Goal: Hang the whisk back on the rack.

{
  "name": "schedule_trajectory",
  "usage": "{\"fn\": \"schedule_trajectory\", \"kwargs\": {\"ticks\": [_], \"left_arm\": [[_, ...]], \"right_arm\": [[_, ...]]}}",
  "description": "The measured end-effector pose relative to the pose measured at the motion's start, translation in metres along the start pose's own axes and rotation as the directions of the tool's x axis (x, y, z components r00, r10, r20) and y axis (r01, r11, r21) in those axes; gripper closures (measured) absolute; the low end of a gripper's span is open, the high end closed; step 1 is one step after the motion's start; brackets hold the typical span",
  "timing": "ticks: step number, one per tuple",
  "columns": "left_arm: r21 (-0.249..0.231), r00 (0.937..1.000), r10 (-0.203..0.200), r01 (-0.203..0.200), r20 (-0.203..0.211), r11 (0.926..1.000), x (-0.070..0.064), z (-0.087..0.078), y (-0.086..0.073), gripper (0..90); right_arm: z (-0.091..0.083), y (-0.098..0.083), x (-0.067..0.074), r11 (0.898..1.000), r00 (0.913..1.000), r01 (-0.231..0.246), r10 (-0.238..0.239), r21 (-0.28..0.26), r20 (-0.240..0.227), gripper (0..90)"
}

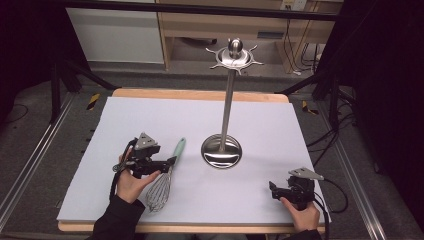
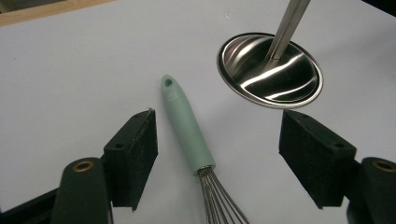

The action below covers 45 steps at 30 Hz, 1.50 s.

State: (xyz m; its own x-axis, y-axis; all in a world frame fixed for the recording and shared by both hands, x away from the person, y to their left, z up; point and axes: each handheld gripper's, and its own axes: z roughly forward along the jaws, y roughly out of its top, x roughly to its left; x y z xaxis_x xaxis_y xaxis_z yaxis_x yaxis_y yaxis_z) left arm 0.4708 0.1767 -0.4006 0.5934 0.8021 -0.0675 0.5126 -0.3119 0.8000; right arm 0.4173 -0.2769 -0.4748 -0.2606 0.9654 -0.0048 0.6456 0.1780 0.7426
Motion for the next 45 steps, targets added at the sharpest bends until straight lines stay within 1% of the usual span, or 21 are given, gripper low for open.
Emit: {"fn": "schedule_trajectory", "kwargs": {"ticks": [3, 7, 10, 11, 13, 15, 17, 21, 23, 30, 33, 36, 38, 41, 42, 44, 45], "left_arm": [[0.002, 1.0, 0.0, 0.0, 0.0, 1.0, 0.0, 0.002, 0.002, 27.6], [0.019, 1.0, 0.006, -0.006, -0.006, 0.9998, -0.002, 0.008, 0.006, 27.6], [0.034, 0.9999, 0.011, -0.011, -0.002, 0.9994, -0.002, 0.011, 0.008, 27.6], [0.041, 0.9999, 0.011, -0.011, 0.001, 0.9991, -0.003, 0.014, 0.009, 27.6], [0.049, 0.9999, 0.015, -0.015, 0.0, 0.9987, -0.004, 0.016, 0.009, 27.6], [0.067, 0.9996, 0.026, -0.026, -0.005, 0.9974, -0.004, 0.019, 0.009, 27.6], [0.086, 0.9994, 0.034, -0.033, -0.009, 0.9958, -0.004, 0.021, 0.009, 27.6], [0.102, 0.9994, 0.03, -0.028, -0.015, 0.9944, -0.003, 0.026, 0.01, 27.8], [0.118, 0.9991, 0.037, -0.035, -0.02, 0.9924, -0.002, 0.03, 0.011, 27.9], [0.15, 0.9992, 0.035, -0.032, -0.019, 0.9882, -0.002, 0.038, 0.014, 28.3], [0.176, 0.9988, 0.043, -0.038, -0.024, 0.9836, -0.001, 0.042, 0.012, 28.3], [0.192, 0.9988, 0.037, -0.031, -0.032, 0.981, 0.001, 0.046, 0.011, 29.5], [0.2, 0.9989, 0.029, -0.021, -0.038, 0.9795, 0.002, 0.048, 0.011, 30.1], [0.214, 0.9993, 0.013, -0.005, -0.036, 0.9769, 0.005, 0.053, 0.011, 31.9], [0.214, 0.9993, 0.013, -0.005, -0.036, 0.9769, 0.005, 0.053, 0.011, 32.6], [0.225, 0.9993, 0.01, -0.001, -0.037, 0.9745, 0.006, 0.056, 0.01, 32.8], [0.235, 0.999, 0.01, 0.0, -0.043, 0.9721, 0.006, 0.057, 0.01, 32.9]], "right_arm": [[0.0, 0.0, 0.0, 1.0, 1.0, -0.001, 0.001, -0.002, 0.003, 8.2], [0.0, 0.0, 0.0, 1.0, 1.0, 0.002, -0.002, -0.001, 0.002, 8.2], [0.0, 0.0, 0.0, 1.0, 1.0, 0.002, -0.002, -0.005, -0.003, 8.3], [0.0, 0.0, 0.0, 1.0, 1.0, -0.006, 0.006, -0.003, -0.004, 8.3], [0.0, 0.0, 0.0, 1.0, 1.0, 0.0, 0.0, -0.004, -0.004, 8.3], [0.001, 0.0, 0.0, 1.0, 1.0, -0.004, 0.004, 0.0, -0.009, 8.1], [0.001, 0.0, 0.0, 1.0, 0.9999, 0.004, -0.004, 0.001, -0.015, 8.2], [0.001, 0.0, 0.001, 1.0, 0.9999, 0.004, -0.004, 0.001, -0.01, 8.4], [0.002, 0.001, 0.001, 1.0, 0.9999, 0.01, -0.01, 0.001, -0.007, 8.4], [0.003, 0.001, 0.002, 1.0, 0.9999, 0.01, -0.01, 0.005, -0.001, 8.4], [0.003, 0.001, 0.003, 1.0, 0.9998, 0.018, -0.018, 0.008, 0.0, 8.5], [0.004, 0.002, 0.004, 1.0, 0.9997, 0.022, -0.022, 0.011, 0.007, 8.6], [0.005, 0.002, 0.004, 1.0, 0.9996, 0.027, -0.027, 0.016, 0.002, 8.6], [0.005, 0.002, 0.005, 0.999, 0.9995, 0.031, -0.031, 0.013, 0.001, 8.4], [0.005, 0.002, 0.005, 0.999, 0.9995, 0.031, -0.031, 0.013, 0.001, 8.4], [0.005, 0.002, 0.005, 1.0, 0.9996, 0.028, -0.028, 0.014, 0.002, 8.3], [0.005, 0.002, 0.005, 1.0, 0.9996, 0.028, -0.028, 0.014, 0.002, 8.2]]}}
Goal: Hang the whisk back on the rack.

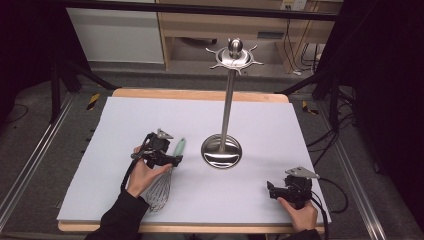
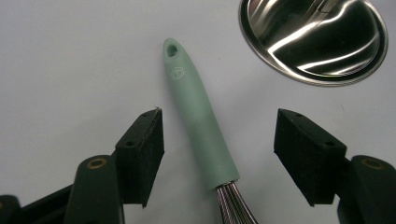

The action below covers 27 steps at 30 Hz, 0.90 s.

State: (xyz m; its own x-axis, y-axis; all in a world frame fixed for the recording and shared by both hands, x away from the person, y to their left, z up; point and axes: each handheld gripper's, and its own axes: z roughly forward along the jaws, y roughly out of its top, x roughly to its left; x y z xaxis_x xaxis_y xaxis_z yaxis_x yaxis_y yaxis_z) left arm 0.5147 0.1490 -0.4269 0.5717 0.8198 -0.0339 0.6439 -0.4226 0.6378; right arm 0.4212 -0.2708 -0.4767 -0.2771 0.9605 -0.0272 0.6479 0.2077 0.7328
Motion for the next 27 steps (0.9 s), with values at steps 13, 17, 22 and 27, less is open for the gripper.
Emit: {"fn": "schedule_trajectory", "kwargs": {"ticks": [13, 17, 22, 27], "left_arm": [[0.07, 0.9998, -0.014, 0.015, -0.013, 0.9974, 0.0036, 0.0047, 0.0058, 39.6], [0.074, 0.9997, -0.023, 0.024, -0.009, 0.997, 0.0055, 0.004, 0.0069, 43.0], [0.107, 0.9997, -0.021, 0.022, -0.007, 0.994, 0.0051, 0.0067, 0.0068, 45.1], [0.13, 0.9996, -0.027, 0.027, -0.005, 0.9911, 0.0054, 0.011, 0.0057, 46.6]], "right_arm": [[0.001, 0.0002, -0.0002, 1.0, 1.0, 0.0, 0.0, -0.002, -0.007, 7.6], [0.0012, 0.0002, -0.0002, 1.0, 0.9999, 0.002, -0.002, 0.0, -0.011, 7.7], [0.0009, 0.0005, 0.0003, 1.0, 0.9999, 0.002, -0.002, -0.002, -0.011, 7.9], [0.0012, 0.0003, 0.0001, 1.0, 0.9999, 0.004, -0.004, 0.001, -0.013, 7.9]]}}
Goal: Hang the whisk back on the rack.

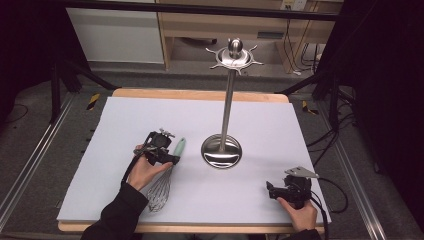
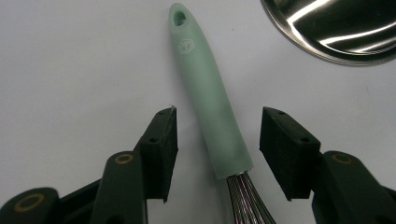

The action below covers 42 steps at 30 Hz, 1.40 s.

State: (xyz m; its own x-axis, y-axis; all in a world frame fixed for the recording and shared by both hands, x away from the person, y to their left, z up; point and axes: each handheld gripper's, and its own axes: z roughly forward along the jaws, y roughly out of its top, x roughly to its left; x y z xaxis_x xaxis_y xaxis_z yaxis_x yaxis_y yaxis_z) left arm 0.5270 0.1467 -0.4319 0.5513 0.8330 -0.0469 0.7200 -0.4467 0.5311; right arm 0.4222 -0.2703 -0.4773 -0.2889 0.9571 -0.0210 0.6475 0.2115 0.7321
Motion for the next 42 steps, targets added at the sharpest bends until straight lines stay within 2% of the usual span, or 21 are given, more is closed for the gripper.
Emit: {"fn": "schedule_trajectory", "kwargs": {"ticks": [15, 27, 35, 42], "left_arm": [[0.083, 0.9994, -0.018, 0.015, 0.031, 0.9964, 0.0, 0.019, -0.003, 51.8], [0.089, 0.9987, -0.038, 0.035, 0.034, 0.9955, 0.002, 0.022, -0.003, 58.0], [0.098, 0.9965, -0.079, 0.076, 0.028, 0.9923, 0.003, 0.022, -0.002, 61.7], [0.107, 0.9953, -0.096, 0.094, 0.015, 0.9898, 0.003, 0.022, 0.0, 63.4]], "right_arm": [[0.001, 0.0, 0.0, 1.0, 1.0, -0.005, 0.005, 0.0, -0.001, 7.9], [0.001, 0.001, 0.0, 1.0, 1.0, -0.005, 0.005, 0.006, -0.006, 7.9], [0.001, 0.001, 0.001, 1.0, 0.9999, -0.007, 0.007, 0.007, -0.007, 7.9], [0.001, 0.001, 0.0, 1.0, 0.9999, -0.005, 0.006, 0.008, -0.01, 8.0]]}}
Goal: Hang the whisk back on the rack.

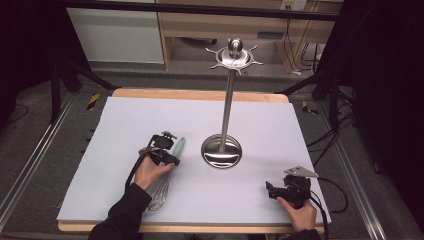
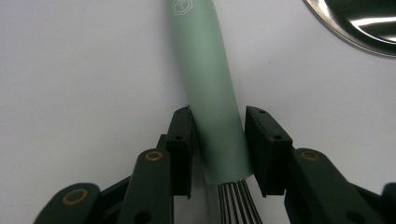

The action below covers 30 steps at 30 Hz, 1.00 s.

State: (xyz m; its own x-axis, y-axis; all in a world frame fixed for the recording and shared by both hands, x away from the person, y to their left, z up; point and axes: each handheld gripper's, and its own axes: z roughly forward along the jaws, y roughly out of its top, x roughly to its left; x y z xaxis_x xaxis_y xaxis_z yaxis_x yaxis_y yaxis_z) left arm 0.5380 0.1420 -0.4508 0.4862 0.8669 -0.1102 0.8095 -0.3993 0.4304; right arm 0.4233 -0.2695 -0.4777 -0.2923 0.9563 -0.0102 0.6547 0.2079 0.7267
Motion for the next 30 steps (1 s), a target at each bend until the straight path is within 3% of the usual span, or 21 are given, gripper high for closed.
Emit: {"fn": "schedule_trajectory", "kwargs": {"ticks": [6, 12, 19, 30], "left_arm": [[-0.024, 1.0, 0.007, -0.007, 0.007, 0.9997, -0.003, -0.002, 0.0, 66.7], [-0.082, 0.9994, 0.017, -0.015, 0.028, 0.9965, -0.007, -0.015, -0.003, 68.8], [-0.108, 0.9986, 0.04, -0.036, 0.036, 0.9936, -0.009, -0.024, -0.007, 68.9], [-0.169, 0.9967, 0.063, -0.053, 0.051, 0.9842, -0.01, -0.047, -0.018, 69.1]], "right_arm": [[0.0, 0.0, 0.0, 1.0, 1.0, 0.0, 0.0, 0.0, 0.0, 8.0], [0.0, 0.0, 0.0, 1.0, 1.0, 0.0, 0.0, 0.0, -0.003, 8.0], [0.0, 0.0, 0.0, 1.0, 1.0, -0.003, 0.003, 0.001, -0.006, 7.9], [0.0, 0.0, -0.001, 1.0, 1.0, -0.003, 0.003, -0.003, -0.005, 7.9]]}}
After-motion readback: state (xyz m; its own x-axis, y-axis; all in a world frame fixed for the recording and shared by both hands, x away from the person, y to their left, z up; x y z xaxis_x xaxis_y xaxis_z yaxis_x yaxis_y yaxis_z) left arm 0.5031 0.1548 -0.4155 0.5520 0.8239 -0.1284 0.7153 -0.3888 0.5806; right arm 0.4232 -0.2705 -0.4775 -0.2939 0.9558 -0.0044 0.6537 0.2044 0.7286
